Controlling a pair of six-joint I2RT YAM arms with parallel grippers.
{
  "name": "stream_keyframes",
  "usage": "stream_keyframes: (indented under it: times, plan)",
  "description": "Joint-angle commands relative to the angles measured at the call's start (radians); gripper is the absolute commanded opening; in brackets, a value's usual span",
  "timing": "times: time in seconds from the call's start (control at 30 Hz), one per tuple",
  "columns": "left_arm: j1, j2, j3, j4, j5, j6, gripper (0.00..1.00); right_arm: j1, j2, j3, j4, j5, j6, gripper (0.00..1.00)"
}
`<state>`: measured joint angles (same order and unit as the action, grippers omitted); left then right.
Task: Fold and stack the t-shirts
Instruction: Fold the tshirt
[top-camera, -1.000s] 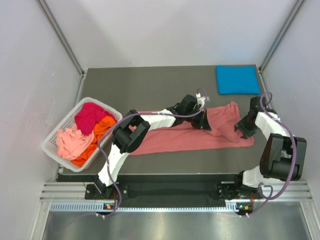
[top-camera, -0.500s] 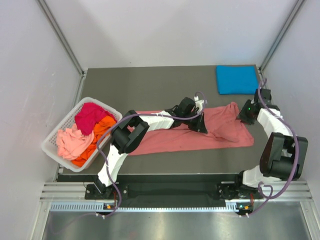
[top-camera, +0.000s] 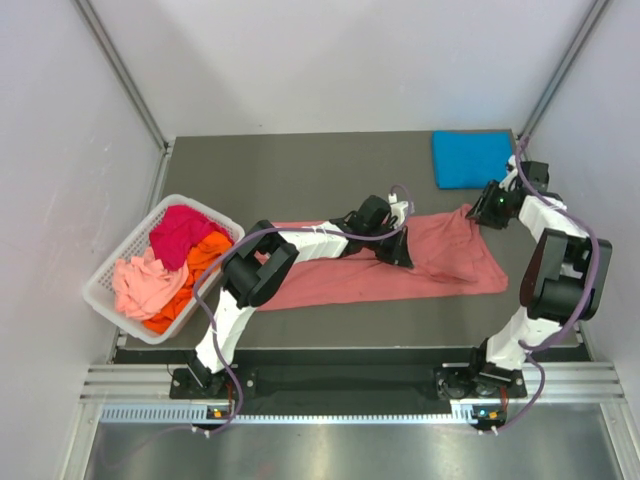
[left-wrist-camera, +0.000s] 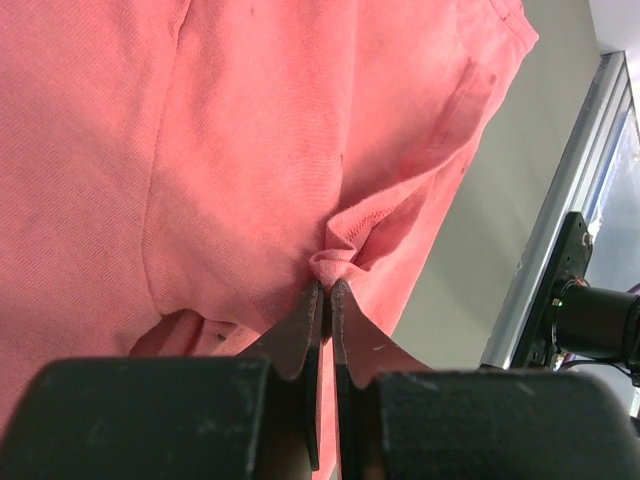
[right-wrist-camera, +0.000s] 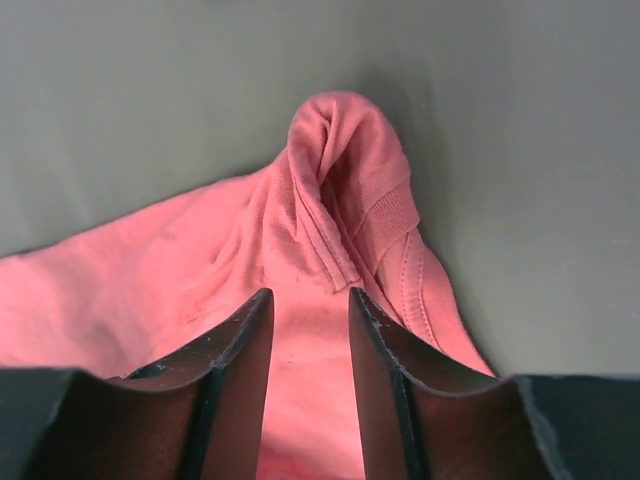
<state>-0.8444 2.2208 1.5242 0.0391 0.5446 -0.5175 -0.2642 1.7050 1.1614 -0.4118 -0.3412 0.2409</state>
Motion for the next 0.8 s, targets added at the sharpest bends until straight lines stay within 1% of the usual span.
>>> stream_keyframes:
  times: [0.0, 0.37, 0.4, 0.43, 0.47, 0.53, 0.57, 0.77]
  plan:
    - [-0.002, -0.039, 0.017, -0.015, 0.008, 0.033, 0.00, -0.004, 0.018, 0.043, 0.044, -0.048, -0.057, 0.37]
    - [-0.004, -0.043, 0.017, -0.016, 0.006, 0.036, 0.00, -0.004, 0.097, 0.064, 0.082, -0.055, -0.080, 0.36]
    - [-0.002, -0.041, 0.017, -0.018, 0.006, 0.036, 0.00, -0.004, 0.103, 0.066, 0.087, -0.056, -0.080, 0.34]
    - [-0.004, -0.041, 0.016, -0.018, 0.006, 0.036, 0.00, -0.004, 0.104, 0.066, 0.090, -0.064, -0.080, 0.30]
    - [-0.002, -0.042, 0.016, -0.018, 0.006, 0.036, 0.00, -0.004, 0.102, 0.069, 0.088, -0.064, -0.077, 0.19]
    - [-0.004, -0.039, 0.014, -0.019, 0.003, 0.036, 0.00, -0.004, 0.091, 0.066, 0.088, -0.061, -0.068, 0.04]
    - [-0.004, -0.038, 0.013, -0.019, 0.003, 0.036, 0.00, -0.004, 0.081, 0.058, 0.091, -0.061, -0.063, 0.00]
    - [-0.004, -0.041, -0.004, -0.013, -0.003, 0.037, 0.00, -0.006, -0.001, 0.002, 0.108, 0.008, -0.008, 0.00]
